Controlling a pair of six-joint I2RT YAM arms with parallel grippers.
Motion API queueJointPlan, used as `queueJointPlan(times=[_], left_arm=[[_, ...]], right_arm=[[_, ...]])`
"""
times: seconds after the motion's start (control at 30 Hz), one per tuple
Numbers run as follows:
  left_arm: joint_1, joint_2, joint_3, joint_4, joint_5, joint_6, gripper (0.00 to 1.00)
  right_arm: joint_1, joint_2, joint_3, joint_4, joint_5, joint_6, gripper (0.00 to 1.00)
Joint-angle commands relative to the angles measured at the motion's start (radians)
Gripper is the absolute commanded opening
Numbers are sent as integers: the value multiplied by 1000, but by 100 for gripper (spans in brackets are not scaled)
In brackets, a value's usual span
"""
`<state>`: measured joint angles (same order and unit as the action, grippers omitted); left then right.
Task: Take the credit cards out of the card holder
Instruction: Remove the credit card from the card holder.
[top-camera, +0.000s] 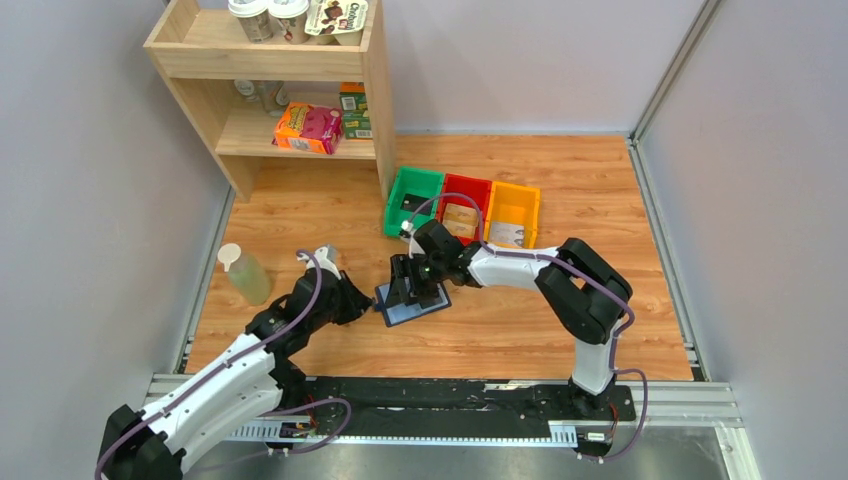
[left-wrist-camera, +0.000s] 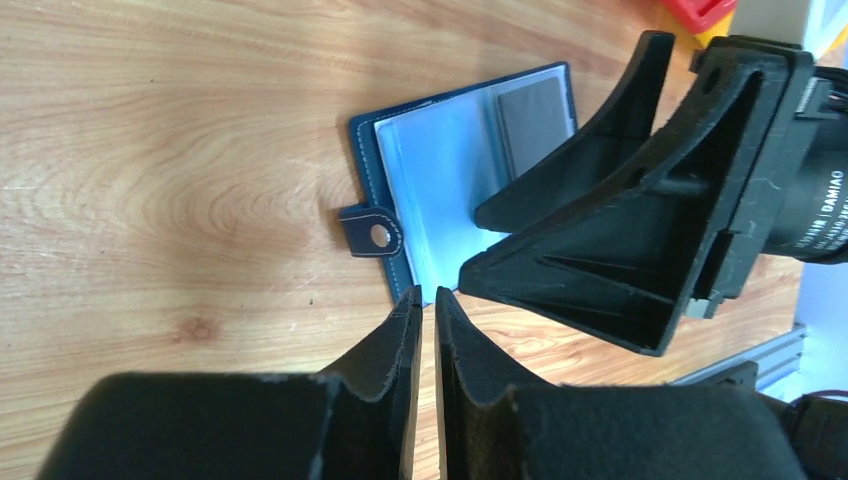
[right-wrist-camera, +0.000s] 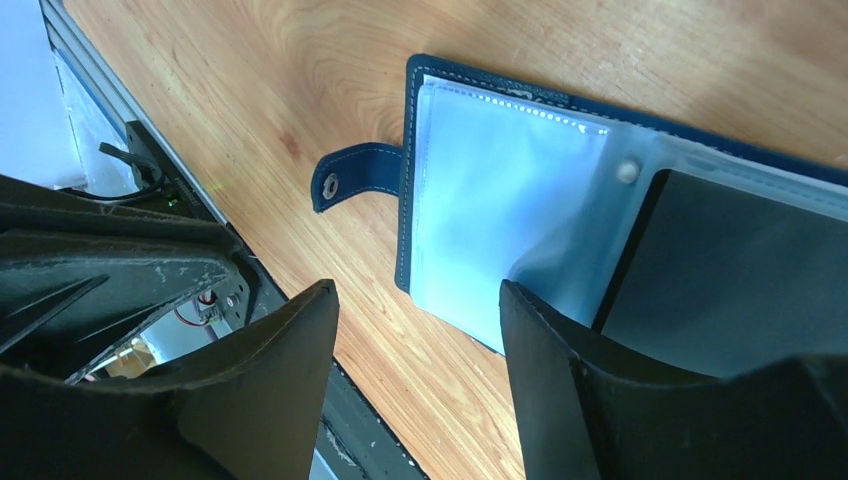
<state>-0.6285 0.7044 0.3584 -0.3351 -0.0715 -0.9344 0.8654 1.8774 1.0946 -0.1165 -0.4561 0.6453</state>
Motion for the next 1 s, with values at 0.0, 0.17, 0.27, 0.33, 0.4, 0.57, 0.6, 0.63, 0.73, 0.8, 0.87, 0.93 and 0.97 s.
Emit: queueJointPlan(times=[0.0, 0.17, 0.27, 0.33, 0.4, 0.57, 0.6, 0.63, 0.73, 0.8, 0.87, 0.93, 0.97], left_arm=[[-4, -26, 20, 18, 7, -17, 17], [-4, 26, 80, 68, 59, -20, 21], [-4, 84, 96, 119, 97, -35, 26], [-4, 127, 96, 174, 113, -52, 28], [-4, 182, 87, 240, 134, -79, 32], [-4, 381, 94, 429, 196, -100, 40], [-4, 411, 103, 458, 200, -98, 43], [-4, 456, 106, 476, 216, -103, 45], [-4, 552, 126, 551, 242, -106, 48], [-4, 630, 137, 583, 259, -107, 49], [-4, 668, 142, 605, 268, -107, 49], [-4, 701, 139, 633, 272, -115, 48], [-4, 708, 140, 648, 274, -118, 47]], right_arm=[[1, -33, 51, -23, 7, -32, 64], [-14, -112, 71, -81, 66, -71, 64], [-49, -150, 68, -110, 97, -93, 62], [-83, -170, 54, -126, 105, -107, 60], [-121, -182, 28, -127, 103, -111, 57], [-195, -195, -35, -123, 99, -136, 51], [-206, -195, -41, -121, 99, -141, 49], [-215, -192, -47, -120, 94, -144, 48], [-224, -181, -61, -117, 96, -153, 42], [-226, -175, -71, -112, 91, -159, 38], [-226, -170, -84, -98, 82, -156, 31], [-226, -164, -93, -89, 76, -154, 28], [-226, -159, -99, -84, 74, -153, 26]])
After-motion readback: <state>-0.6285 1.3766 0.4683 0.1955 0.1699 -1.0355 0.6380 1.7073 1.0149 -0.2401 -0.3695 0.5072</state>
